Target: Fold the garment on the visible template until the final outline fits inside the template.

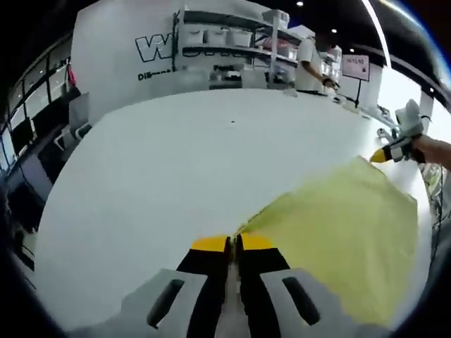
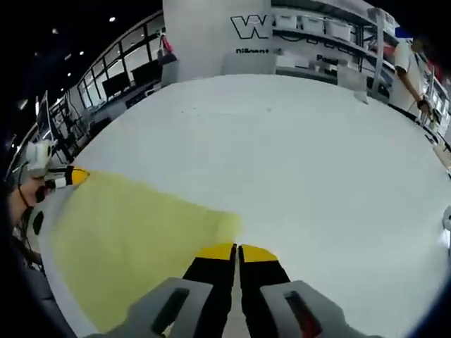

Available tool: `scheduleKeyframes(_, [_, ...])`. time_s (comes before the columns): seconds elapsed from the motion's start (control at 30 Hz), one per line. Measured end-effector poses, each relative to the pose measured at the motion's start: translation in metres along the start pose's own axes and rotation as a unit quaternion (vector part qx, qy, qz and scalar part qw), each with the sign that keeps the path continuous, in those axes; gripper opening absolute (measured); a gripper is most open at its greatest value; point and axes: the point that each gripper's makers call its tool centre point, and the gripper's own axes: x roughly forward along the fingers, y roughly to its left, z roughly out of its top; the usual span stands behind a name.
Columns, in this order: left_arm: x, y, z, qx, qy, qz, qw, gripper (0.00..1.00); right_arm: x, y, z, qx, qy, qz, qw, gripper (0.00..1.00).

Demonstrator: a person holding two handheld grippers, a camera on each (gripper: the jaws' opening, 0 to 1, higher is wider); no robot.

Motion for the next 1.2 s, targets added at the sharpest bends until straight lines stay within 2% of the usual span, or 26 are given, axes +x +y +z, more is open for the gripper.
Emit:
scheduleKeyframes(0.03, [-0.003, 0.004, 0.001, -0.010, -0.006, 0.017, 0.9998, 0.09, -0.003, 0.001, 0.002, -0.008, -0.008, -0.002, 0.9999, 0.00])
scheduleKeyframes(0.1, [-0.010, 0.005, 0.005, -0.038, -0.015, 0.018, 0.9990, 0.07, -0.008, 0.001, 0.003, -0.013, -0.014, -0.006, 0.9998, 0.00])
scheduleKeyframes(0.2, [-0.023, 0.000, 0.007, -0.040, -0.021, 0.017, 0.9988, 0.06, -0.014, 0.003, 0.006, -0.014, -0.024, -0.009, 0.9996, 0.00])
scheduleKeyframes(0.27, [-0.034, -0.005, 0.009, -0.045, -0.026, 0.016, 0.9985, 0.07, -0.017, 0.011, 0.005, 0.003, -0.026, 0.005, 0.9997, 0.00])
scheduleKeyframes(0.33, [-0.043, -0.008, 0.008, -0.058, -0.031, 0.020, 0.9976, 0.06, -0.020, 0.017, 0.005, 0.001, -0.033, 0.006, 0.9994, 0.00])
scheduleKeyframes(0.47, [-0.056, -0.017, 0.005, -0.067, -0.031, 0.005, 0.9972, 0.06, -0.023, 0.022, 0.003, 0.001, -0.035, 0.008, 0.9993, 0.00])
scheduleKeyframes(0.53, [-0.059, -0.022, 0.004, -0.066, -0.032, -0.010, 0.9972, 0.07, -0.023, 0.023, 0.001, 0.003, -0.033, 0.010, 0.9994, 0.01])
scheduleKeyframes(0.67, [-0.068, -0.027, -0.003, -0.052, -0.021, -0.014, 0.9983, 0.08, -0.027, 0.023, -0.003, 0.005, -0.031, 0.010, 0.9995, 0.01])
scheduleKeyframes(0.7, [-0.070, -0.028, -0.004, -0.052, -0.021, -0.014, 0.9983, 0.08, -0.030, 0.026, -0.009, -0.017, -0.017, 0.015, 0.9996, 0.01])
scheduleKeyframes(0.73, [-0.072, -0.028, -0.005, -0.055, -0.022, -0.015, 0.9981, 0.08, -0.031, 0.026, -0.013, -0.017, -0.009, 0.014, 0.9997, 0.01])
scheduleKeyframes(1.0, [-0.082, -0.025, -0.016, -0.080, -0.018, -0.004, 0.9966, 0.07, -0.036, 0.034, -0.022, -0.008, -0.008, 0.024, 0.9996, 0.01])
scheduleKeyframes(1.2, [-0.091, -0.034, -0.025, -0.082, -0.006, -0.007, 0.9966, 0.09, -0.043, 0.038, -0.033, 0.006, -0.002, 0.028, 0.9996, 0.03])
